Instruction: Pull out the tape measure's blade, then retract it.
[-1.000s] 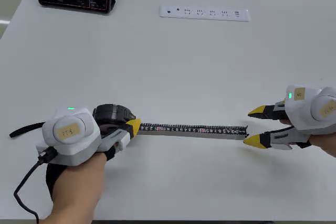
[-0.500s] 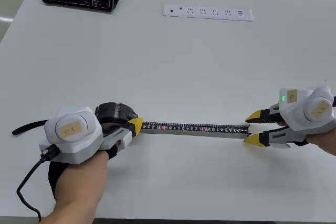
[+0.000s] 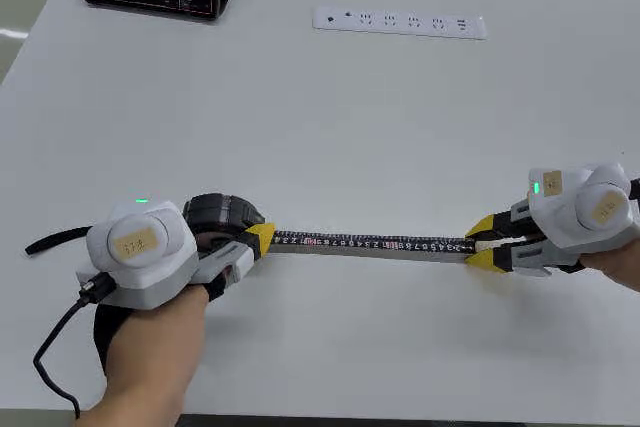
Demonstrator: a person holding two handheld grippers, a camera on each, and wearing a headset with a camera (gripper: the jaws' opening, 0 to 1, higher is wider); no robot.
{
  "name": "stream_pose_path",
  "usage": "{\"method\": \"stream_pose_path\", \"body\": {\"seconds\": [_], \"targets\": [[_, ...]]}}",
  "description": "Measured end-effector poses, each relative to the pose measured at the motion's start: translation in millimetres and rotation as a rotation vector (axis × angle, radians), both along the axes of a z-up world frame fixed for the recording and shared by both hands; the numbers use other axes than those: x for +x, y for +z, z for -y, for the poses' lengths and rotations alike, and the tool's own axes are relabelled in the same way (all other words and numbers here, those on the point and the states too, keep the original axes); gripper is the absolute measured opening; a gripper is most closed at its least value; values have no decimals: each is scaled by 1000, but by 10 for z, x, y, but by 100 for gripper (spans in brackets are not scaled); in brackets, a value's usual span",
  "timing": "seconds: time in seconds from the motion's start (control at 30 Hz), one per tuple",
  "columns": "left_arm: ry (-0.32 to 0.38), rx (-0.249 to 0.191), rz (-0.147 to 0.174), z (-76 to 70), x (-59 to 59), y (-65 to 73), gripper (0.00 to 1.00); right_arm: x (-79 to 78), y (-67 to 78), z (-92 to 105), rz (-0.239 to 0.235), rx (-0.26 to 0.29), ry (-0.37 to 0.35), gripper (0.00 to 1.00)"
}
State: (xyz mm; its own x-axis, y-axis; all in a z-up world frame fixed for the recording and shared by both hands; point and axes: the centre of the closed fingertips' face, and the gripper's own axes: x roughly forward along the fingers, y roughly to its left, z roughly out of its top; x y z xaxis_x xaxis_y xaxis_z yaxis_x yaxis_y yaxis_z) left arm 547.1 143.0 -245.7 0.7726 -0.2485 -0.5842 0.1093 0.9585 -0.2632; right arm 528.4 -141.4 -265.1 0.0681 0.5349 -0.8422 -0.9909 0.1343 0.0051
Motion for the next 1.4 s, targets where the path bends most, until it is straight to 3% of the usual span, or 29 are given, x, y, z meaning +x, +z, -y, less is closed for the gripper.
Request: {"method": "stream_pose_path", "body": {"seconds": [0.7,1.17,1.4], "targets": [[25,-25,-10,6,-5,29,63,32,-33,19,12,-4,-32,12],[17,-7,-8,-4,3,23,61,21,-9,-4,10,0,-51,11],[8,1,-24,-17,25,11,60,13,-3,-12,10,-1,-49,11]]}}
